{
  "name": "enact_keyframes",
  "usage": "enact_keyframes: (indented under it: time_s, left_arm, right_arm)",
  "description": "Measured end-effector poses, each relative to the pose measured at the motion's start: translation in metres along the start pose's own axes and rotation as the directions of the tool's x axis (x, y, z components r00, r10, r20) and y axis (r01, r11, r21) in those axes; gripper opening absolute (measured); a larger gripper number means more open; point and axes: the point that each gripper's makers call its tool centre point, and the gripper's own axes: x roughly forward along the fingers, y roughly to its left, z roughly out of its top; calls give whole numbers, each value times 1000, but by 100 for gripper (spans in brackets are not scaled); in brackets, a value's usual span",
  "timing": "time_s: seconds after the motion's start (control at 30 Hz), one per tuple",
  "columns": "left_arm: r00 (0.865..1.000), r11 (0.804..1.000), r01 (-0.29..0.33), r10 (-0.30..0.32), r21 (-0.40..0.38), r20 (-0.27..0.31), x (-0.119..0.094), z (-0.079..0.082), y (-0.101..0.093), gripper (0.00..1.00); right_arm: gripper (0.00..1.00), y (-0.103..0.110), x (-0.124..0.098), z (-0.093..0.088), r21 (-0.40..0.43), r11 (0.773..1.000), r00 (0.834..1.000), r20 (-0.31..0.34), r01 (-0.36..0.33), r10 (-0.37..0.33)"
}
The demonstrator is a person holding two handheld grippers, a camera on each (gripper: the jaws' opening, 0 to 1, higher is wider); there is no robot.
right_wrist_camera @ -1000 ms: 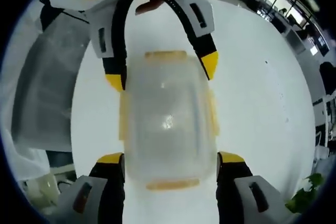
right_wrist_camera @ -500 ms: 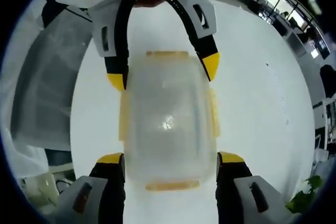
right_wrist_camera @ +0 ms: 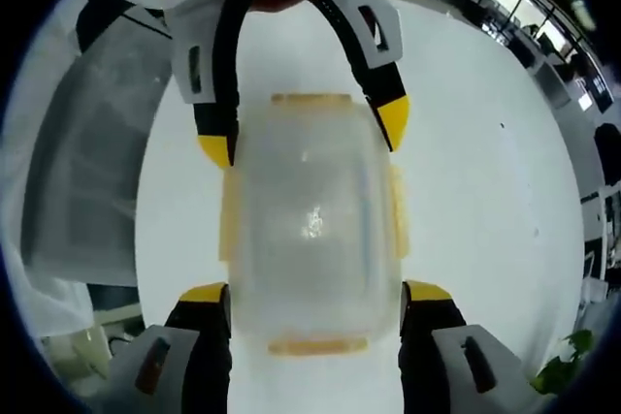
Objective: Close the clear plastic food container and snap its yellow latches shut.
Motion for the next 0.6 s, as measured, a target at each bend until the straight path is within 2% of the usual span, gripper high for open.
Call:
enact_keyframes:
  time_s: [0.6]
  left_arm:
    - [1000, 998, -29, 29, -60, 0, -14, -21, -12, 74]
  right_arm:
    - [70, 9, 7, 22, -64, 998, 999, -33, -14, 12]
